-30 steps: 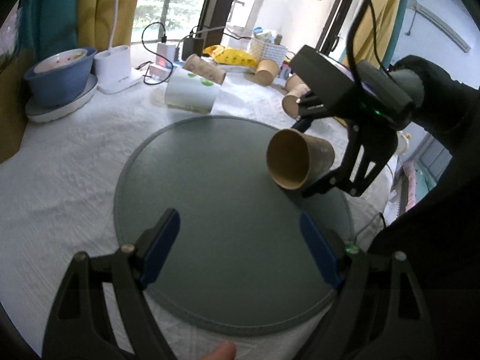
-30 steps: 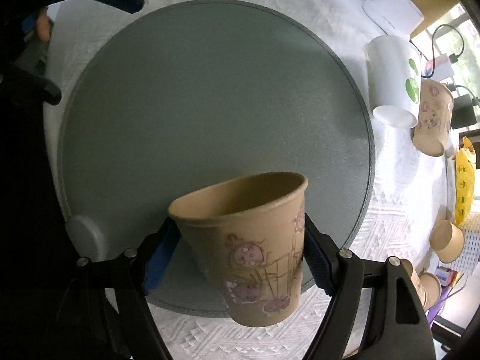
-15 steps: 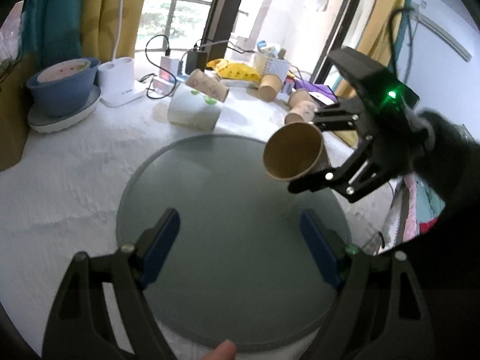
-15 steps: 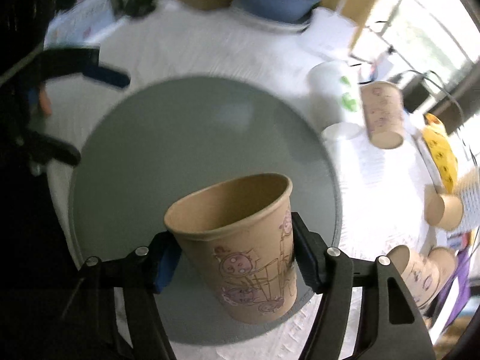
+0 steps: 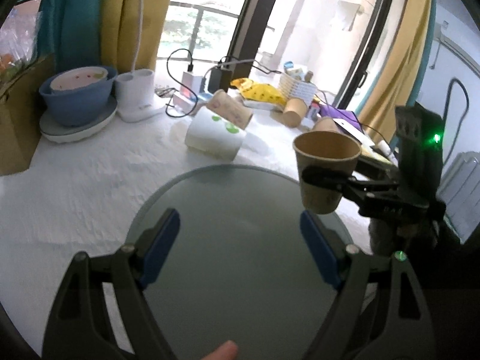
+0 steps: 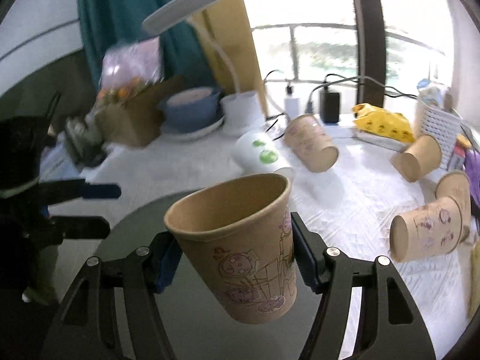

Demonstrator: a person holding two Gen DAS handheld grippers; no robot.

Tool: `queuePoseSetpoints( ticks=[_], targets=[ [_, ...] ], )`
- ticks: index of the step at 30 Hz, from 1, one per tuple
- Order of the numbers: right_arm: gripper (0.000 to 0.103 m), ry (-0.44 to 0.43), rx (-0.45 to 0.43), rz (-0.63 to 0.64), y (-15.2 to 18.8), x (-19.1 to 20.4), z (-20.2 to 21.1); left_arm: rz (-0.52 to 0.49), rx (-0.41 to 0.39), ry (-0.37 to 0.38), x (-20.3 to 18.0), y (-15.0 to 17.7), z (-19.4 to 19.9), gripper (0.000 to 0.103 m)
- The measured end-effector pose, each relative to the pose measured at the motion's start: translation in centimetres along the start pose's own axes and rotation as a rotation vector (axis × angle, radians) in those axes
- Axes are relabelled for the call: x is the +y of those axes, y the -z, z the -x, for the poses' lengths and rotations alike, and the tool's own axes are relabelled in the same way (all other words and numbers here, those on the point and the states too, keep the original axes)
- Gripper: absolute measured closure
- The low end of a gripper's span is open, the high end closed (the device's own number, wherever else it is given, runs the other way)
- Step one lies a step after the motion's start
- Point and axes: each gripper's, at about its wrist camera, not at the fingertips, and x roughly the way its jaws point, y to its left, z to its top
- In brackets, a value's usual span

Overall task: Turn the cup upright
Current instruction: 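Rotate the right tool to turn the held cup rim-up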

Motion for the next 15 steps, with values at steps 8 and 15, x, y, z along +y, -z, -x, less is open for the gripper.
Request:
queuePoseSetpoints(
  ticks=[8,15],
  targets=[
    [0.03,0.018,-0.017,-0.044,1.7,0.3,-0.4,0.035,-0.035,-0.015,0.2,0.0,-0.3,0.019],
    [0.025,0.075,-0.008,-0.084,3.5,0.1,0.5,0.03,-0.061,-0.048,0.1,0.5,-0.1,0.02]
  ],
)
